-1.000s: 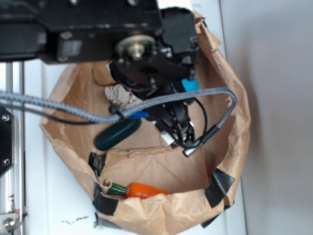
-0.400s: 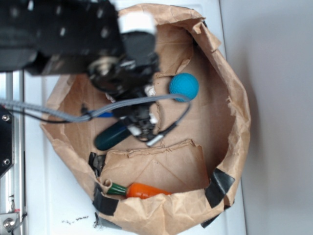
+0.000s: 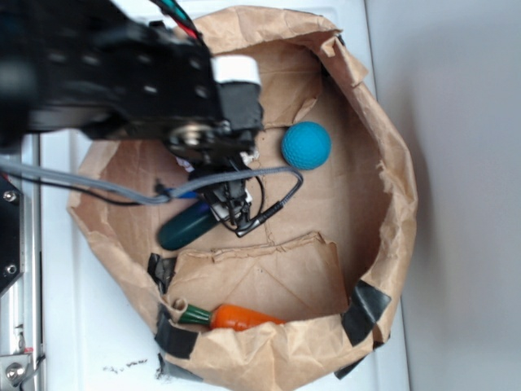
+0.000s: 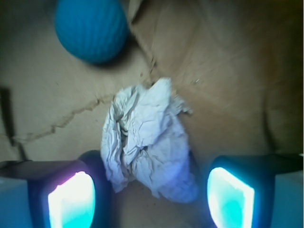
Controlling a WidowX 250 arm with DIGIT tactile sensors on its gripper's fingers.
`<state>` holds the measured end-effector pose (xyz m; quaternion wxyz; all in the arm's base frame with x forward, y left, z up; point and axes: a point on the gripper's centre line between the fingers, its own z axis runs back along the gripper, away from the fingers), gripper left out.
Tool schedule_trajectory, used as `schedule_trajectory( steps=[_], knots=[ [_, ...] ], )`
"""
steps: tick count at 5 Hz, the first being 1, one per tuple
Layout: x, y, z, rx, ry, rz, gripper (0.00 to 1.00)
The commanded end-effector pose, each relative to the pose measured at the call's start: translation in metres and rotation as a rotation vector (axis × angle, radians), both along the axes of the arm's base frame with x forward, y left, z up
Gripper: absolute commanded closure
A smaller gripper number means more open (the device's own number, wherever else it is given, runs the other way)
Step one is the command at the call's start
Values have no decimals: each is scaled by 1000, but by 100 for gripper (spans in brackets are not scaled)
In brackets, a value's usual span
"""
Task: Grab the white paper.
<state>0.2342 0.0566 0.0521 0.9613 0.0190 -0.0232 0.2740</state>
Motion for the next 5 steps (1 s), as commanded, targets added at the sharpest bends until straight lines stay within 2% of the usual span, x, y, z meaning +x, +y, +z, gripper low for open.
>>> schedule_trajectory(
  steps=[1,2,3,4,5],
  knots=[
    [22,16,-6,67,-71,54,0],
    [27,18,-18,69,-111,60,0],
    [31,17,-25,102,-130,92,100],
    [36,17,-19,74,-132,94,100],
    [39,15,3,42,-131,125,100]
  ],
)
